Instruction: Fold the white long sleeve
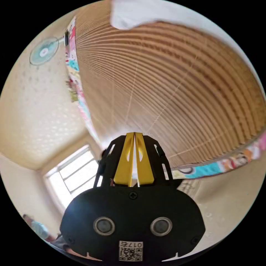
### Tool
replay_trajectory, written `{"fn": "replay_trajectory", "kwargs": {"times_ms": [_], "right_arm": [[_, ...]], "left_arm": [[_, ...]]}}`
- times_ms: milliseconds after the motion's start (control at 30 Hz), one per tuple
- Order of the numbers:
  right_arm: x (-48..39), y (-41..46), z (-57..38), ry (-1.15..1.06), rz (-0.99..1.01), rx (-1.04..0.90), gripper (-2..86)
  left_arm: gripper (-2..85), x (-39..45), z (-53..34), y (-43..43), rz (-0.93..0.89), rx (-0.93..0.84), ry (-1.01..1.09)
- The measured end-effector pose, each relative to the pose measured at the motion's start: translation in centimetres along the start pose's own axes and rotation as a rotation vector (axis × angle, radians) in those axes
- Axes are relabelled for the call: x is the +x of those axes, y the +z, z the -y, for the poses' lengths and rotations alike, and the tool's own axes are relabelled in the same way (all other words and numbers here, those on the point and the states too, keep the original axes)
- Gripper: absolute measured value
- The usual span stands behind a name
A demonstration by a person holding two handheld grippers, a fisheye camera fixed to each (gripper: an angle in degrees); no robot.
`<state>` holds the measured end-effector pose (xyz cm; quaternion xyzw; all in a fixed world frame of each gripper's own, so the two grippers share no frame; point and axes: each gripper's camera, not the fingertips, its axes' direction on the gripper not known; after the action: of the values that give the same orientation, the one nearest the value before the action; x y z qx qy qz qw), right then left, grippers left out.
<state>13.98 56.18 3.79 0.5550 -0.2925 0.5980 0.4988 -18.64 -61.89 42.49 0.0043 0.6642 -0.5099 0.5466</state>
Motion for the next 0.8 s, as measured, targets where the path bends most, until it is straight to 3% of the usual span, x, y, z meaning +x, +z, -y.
{"fn": "replay_trajectory", "kwargs": {"times_ms": [100, 167, 267, 300, 400, 467, 633, 700, 800], "right_arm": [[-3.1, -7.1, -2.4, -0.096, -0.339, 0.328, 2.7], [-3.9, -10.7, -2.7, -0.109, -0.534, 0.421, 5.1], [-1.4, -13.7, -0.5, 0.007, -0.744, 0.336, 11.7], [0.8, -13.7, 0.7, 0.03, -0.672, 0.239, 12.1], [5.4, -15.0, 1.3, 0.171, -0.33, 0.224, 11.3], [6.1, -15.0, 0.9, 0.212, -0.271, 0.254, 9.9], [2.0, -10.1, -0.1, -0.024, -0.275, 0.119, 5.7], [0.9, -5.4, -1.2, -0.112, -0.101, 0.01, 4.3], [-0.2, 3.7, -2.4, -0.156, 0.004, -0.195, 3.5]], "left_arm": [[-1.0, -0.5, 0.8, -1.5, 0.008, 0.008, -0.019], [-1.0, -1.4, 1.5, -2.7, -0.015, 0.025, -0.041], [-1.0, -2.7, 2.4, -4.1, -0.087, 0.067, -0.084], [-1.0, -3.1, 2.6, -4.3, -0.112, 0.079, -0.096], [-1.0, -5.0, 3.8, -5.3, -0.29, 0.141, -0.163], [-1.0, -7.1, 4.7, -5.6, -0.503, 0.204, -0.25], [-1.0, -11.5, 4.6, -3.8, -1.08, 0.48, -0.487], [-1.0, -12.0, 4.9, -3.7, -1.105, 0.528, -0.523], [-1.0, -11.8, 6.5, -4.6, -0.965, 0.456, -0.522]]}}
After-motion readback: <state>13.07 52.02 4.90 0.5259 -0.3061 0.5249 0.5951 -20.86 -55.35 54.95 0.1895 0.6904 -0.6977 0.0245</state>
